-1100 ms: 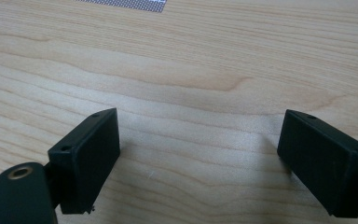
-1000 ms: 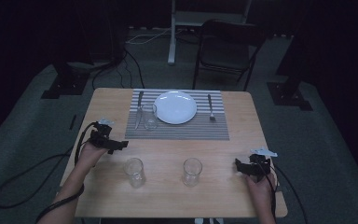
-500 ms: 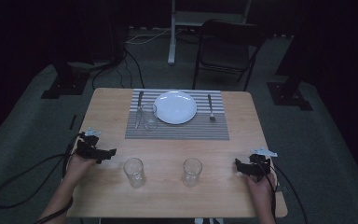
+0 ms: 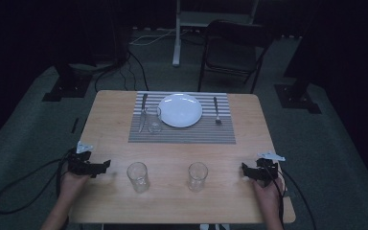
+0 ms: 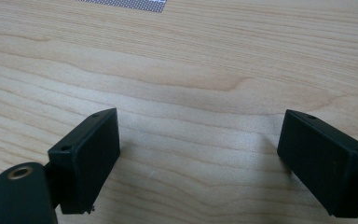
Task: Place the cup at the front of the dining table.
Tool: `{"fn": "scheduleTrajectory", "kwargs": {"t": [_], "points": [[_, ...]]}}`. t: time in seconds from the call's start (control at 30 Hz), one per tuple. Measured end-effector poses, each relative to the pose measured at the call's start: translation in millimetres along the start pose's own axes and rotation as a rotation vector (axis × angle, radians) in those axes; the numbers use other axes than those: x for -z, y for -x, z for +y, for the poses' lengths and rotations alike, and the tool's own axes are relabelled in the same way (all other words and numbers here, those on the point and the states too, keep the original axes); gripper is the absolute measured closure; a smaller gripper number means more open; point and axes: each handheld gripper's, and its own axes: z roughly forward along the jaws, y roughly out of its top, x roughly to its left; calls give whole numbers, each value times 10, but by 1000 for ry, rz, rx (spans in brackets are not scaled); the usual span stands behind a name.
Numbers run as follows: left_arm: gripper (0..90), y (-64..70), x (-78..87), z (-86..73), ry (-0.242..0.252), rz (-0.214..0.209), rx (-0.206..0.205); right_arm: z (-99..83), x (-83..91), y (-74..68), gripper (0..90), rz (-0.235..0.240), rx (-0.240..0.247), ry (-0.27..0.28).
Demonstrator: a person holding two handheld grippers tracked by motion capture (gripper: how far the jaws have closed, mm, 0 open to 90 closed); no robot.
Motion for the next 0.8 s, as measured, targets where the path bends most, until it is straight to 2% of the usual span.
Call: {"fn": "scheduleTrajectory", "kwargs": {"t": [0.17, 0.33, 0.47, 0.6, 0.8], "points": [[1, 26, 28, -121, 1, 40, -11, 0, 0, 0, 126, 0, 0, 0], [1, 37, 43, -262, 28, 45, 0, -1, 2, -1, 126, -1, -2, -1], [1, 67, 39, -363, 21, 82, -1, -1, 2, -2, 126, -1, -2, 0], [1, 80, 81, -433, 43, 84, 34, -2, 3, -2, 126, -1, -2, 0], [1, 138, 114, -525, 31, 159, 13, -2, 3, -2, 126, -1, -3, 0]]}}
